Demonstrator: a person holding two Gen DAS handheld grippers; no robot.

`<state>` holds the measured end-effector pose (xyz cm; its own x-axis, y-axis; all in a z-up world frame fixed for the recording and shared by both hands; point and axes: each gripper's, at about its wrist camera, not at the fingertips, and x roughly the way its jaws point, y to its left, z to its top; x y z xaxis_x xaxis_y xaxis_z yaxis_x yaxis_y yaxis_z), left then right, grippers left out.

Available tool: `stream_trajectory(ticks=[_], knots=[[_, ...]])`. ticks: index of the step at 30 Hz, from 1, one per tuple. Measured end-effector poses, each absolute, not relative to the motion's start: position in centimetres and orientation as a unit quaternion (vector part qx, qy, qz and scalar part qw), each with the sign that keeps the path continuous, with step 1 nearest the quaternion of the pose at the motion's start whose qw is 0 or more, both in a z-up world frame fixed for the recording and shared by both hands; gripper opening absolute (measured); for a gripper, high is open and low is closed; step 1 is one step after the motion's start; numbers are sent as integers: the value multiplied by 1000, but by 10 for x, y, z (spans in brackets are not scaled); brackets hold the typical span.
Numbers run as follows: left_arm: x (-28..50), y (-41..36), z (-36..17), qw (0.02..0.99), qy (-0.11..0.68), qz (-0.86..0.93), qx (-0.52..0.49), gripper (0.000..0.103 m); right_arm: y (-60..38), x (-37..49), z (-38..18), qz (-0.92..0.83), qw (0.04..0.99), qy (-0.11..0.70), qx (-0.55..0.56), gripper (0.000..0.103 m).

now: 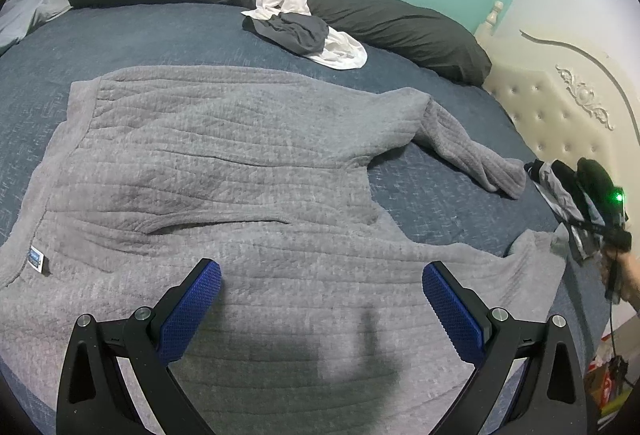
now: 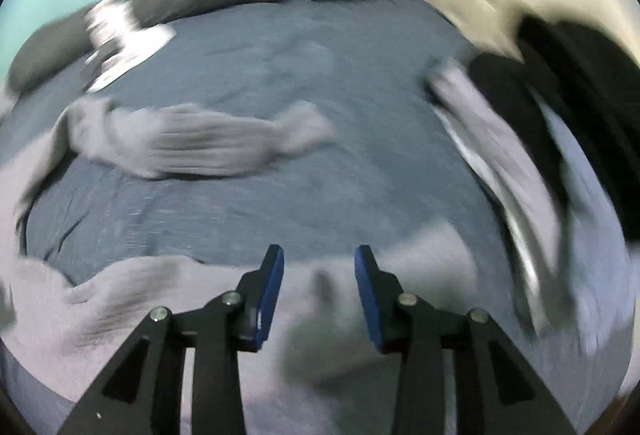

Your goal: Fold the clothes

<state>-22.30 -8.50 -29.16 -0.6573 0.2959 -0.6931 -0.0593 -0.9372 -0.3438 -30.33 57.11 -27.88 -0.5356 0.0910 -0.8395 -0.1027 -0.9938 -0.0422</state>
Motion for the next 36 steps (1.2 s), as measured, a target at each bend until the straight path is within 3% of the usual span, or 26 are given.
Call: stream_trajectory(ticks=[6,26,27,29,30,36], knots=[[-222,-80,-291,102,-140,899,-402,103,633,-270,-308,846,115,117,-507,37],[-225,-82,-298,98,-139,896,-409,103,634,-288,-350,835,148,204,-490,40],[-225,-82,-298,98,-138,896,-410,103,633,-287,-350,836,145,204,-488,38],[-225,-81,-298,98,-136,897,-410,103,633,-287,-350,835,135,208,-491,19],[-225,-81,-298,98,-135,897,-410,103,630,-289,-347,836,135,200,-493,15],[-225,-79,-297,101,-134,896,-410,103,626,-285,-325,845,140,166,-489,8]])
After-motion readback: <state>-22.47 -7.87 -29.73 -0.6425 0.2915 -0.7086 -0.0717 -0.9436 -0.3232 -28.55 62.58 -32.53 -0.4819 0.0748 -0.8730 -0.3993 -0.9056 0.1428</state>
